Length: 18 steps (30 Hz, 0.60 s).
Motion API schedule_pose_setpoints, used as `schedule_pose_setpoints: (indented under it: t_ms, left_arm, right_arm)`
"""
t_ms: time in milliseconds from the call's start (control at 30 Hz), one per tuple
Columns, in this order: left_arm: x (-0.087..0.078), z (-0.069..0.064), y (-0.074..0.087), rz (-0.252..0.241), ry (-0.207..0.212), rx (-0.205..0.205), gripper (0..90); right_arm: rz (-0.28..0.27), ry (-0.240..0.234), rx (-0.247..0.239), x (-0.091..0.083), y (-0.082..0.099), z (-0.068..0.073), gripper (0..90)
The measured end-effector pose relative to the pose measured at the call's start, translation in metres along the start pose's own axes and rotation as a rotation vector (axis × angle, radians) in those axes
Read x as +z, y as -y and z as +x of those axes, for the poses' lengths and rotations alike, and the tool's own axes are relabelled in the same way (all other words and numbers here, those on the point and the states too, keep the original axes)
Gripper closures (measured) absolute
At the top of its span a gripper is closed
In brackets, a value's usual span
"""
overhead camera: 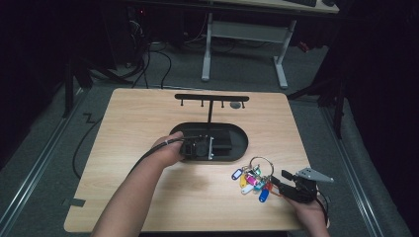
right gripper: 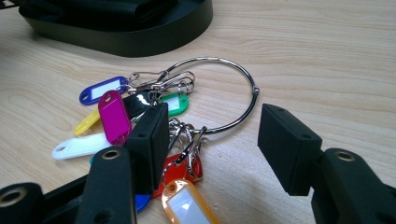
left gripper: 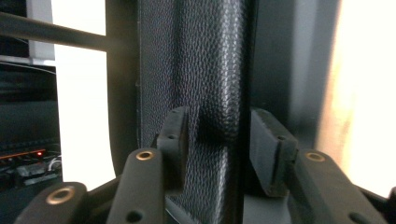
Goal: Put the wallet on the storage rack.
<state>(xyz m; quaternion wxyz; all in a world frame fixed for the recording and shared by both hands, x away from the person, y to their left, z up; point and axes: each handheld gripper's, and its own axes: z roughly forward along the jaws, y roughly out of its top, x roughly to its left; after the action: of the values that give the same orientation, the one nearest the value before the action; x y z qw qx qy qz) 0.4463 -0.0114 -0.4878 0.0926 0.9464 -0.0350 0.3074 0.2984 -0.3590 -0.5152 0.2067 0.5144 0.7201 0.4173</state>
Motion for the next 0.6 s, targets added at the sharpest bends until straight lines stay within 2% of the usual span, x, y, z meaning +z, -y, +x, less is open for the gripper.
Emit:
schedule_pose_setpoints:
  t_ms: [167,333,500,600]
  left_arm:
    - [-0.017,-0.005,0.005,-0.019,-0.013,-0.032,58.8]
    - [-0.035,-0.012,0.017,-0.047,-0.019,-0.103,58.9]
    - [-0.053,-0.022,0.038,-0.124,0.004,-0.272,58.8]
    - [-0.058,-0.029,0.051,-0.144,0.018,-0.344,58.5]
  right_arm:
    - [-0.001,0.002,-0.003,-0.001,0.000,0.001,43.7]
    - [-0.002,0.007,-0.005,-0.001,-0.001,0.003,43.7]
    - [-0.001,0.011,-0.011,-0.002,0.000,0.006,43.7]
    - [0.000,0.013,-0.009,-0.002,0.000,0.007,43.7]
